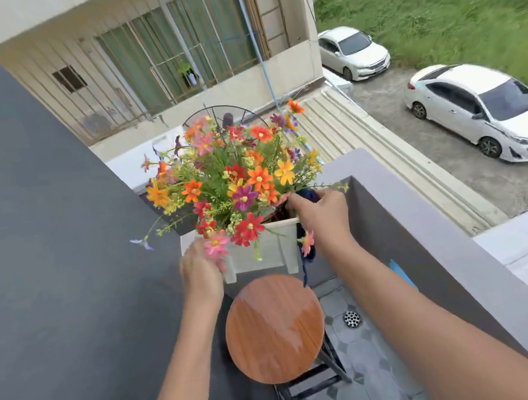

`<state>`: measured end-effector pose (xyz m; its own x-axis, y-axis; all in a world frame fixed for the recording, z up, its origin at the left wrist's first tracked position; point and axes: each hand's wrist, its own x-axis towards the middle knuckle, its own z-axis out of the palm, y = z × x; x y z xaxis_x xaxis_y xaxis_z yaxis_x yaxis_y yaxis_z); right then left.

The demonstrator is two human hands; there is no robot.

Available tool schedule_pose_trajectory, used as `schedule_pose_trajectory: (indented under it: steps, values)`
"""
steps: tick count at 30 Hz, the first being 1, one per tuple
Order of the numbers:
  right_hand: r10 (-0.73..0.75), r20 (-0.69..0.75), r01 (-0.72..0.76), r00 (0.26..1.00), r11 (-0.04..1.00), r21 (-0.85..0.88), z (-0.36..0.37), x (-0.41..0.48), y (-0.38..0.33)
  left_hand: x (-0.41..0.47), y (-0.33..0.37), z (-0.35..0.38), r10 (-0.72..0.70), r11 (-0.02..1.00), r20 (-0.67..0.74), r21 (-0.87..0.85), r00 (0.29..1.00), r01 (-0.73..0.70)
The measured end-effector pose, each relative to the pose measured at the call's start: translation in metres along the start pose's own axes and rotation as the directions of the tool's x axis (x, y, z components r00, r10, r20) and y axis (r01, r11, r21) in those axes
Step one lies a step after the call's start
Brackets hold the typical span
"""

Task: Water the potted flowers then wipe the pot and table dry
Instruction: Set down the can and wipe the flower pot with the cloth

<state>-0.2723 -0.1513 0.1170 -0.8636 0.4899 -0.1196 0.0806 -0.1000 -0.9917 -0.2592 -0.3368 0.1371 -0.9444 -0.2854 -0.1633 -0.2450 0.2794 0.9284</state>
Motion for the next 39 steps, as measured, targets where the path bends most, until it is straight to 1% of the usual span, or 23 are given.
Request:
schedule_pose_trajectory:
  steps: [3, 4, 6, 7, 10, 13, 15, 17, 19, 22, 23, 25, 28, 32, 34, 36, 38, 39]
  values:
    - [-0.063, -0.043, 0.061, 0.997, 0.997, -0.054, 0.009, -0.011, 0.002, -0.018, -0.014, 0.016, 0.011, 0.989, 0.075, 0.147, 0.997, -0.021]
    - [-0.079, -0.048, 0.075, 0.996, 0.994, -0.081, 0.013, -0.016, 0.002, -0.019, -0.019, 0.02, -0.002, 0.988, 0.057, 0.155, 0.998, -0.007]
    - [-0.108, -0.041, 0.101, 0.993, 0.984, -0.144, 0.021, -0.024, 0.003, -0.02, -0.021, 0.027, -0.069, 0.993, 0.011, 0.096, 0.998, 0.068]
    - [-0.108, -0.032, 0.101, 0.994, 0.98, -0.171, 0.023, -0.028, 0.004, -0.021, -0.018, 0.028, -0.113, 0.992, 0.023, 0.062, 0.993, 0.112]
    - [-0.1, 0.007, 0.099, 0.995, 0.976, -0.196, 0.029, -0.036, 0.007, -0.021, -0.004, 0.031, -0.211, 0.97, 0.138, -0.09, 0.968, 0.225]
    - [-0.138, 0.061, 0.146, 0.989, 0.974, -0.173, 0.034, -0.04, 0.01, -0.014, -0.002, 0.02, -0.28, 0.947, 0.176, -0.108, 0.944, 0.302]
    - [-0.175, 0.096, 0.186, 0.98, 0.974, -0.126, 0.038, -0.044, 0.011, -0.008, -0.006, 0.011, -0.295, 0.939, 0.161, -0.133, 0.942, 0.317]
    - [-0.183, 0.157, 0.197, 0.971, 0.977, -0.085, 0.04, -0.047, 0.012, -0.007, -0.007, 0.004, -0.299, 0.932, 0.128, -0.174, 0.946, 0.318]
    - [-0.211, 0.212, 0.229, 0.954, 0.971, -0.062, 0.037, -0.044, 0.013, -0.007, -0.006, 0.0, -0.282, 0.928, 0.158, -0.204, 0.946, 0.311]
    - [-0.341, 0.206, 0.368, 0.917, 0.923, -0.11, 0.032, -0.026, 0.013, -0.007, -0.003, -0.006, -0.24, 0.934, 0.198, -0.22, 0.95, 0.281]
    - [-0.363, 0.189, 0.389, 0.912, 0.913, -0.126, 0.031, -0.016, 0.013, -0.008, -0.001, -0.007, -0.228, 0.936, 0.207, -0.223, 0.951, 0.273]
    - [-0.351, 0.158, 0.376, 0.923, 0.911, -0.171, 0.028, 0.005, 0.017, -0.011, 0.001, -0.008, -0.203, 0.936, 0.224, -0.24, 0.953, 0.255]
    - [-0.25, 0.148, 0.281, 0.957, 0.924, -0.259, 0.023, 0.023, 0.029, -0.013, -0.002, -0.006, -0.183, 0.93, 0.218, -0.278, 0.959, 0.241]
    - [-0.175, 0.131, 0.207, 0.976, 0.931, -0.299, 0.02, -0.004, 0.052, -0.009, -0.006, 0.0, -0.183, 0.917, 0.198, -0.318, 0.963, 0.24]
    - [-0.157, 0.149, 0.196, 0.976, 0.93, -0.311, 0.019, -0.03, 0.06, -0.006, -0.007, 0.003, -0.189, 0.892, 0.198, -0.374, 0.962, 0.253]
    - [-0.142, 0.18, 0.19, 0.973, 0.94, -0.283, 0.016, -0.053, 0.057, -0.001, -0.008, 0.005, -0.203, 0.885, 0.178, -0.386, 0.963, 0.258]
    - [-0.102, 0.199, 0.141, 0.975, 0.971, -0.193, 0.015, -0.063, 0.051, 0.002, -0.011, 0.008, -0.21, 0.905, 0.166, -0.341, 0.964, 0.256]
    - [-0.098, 0.184, 0.129, 0.978, 0.978, -0.163, 0.015, -0.066, 0.049, 0.002, -0.013, 0.009, -0.207, 0.917, 0.169, -0.31, 0.964, 0.251]
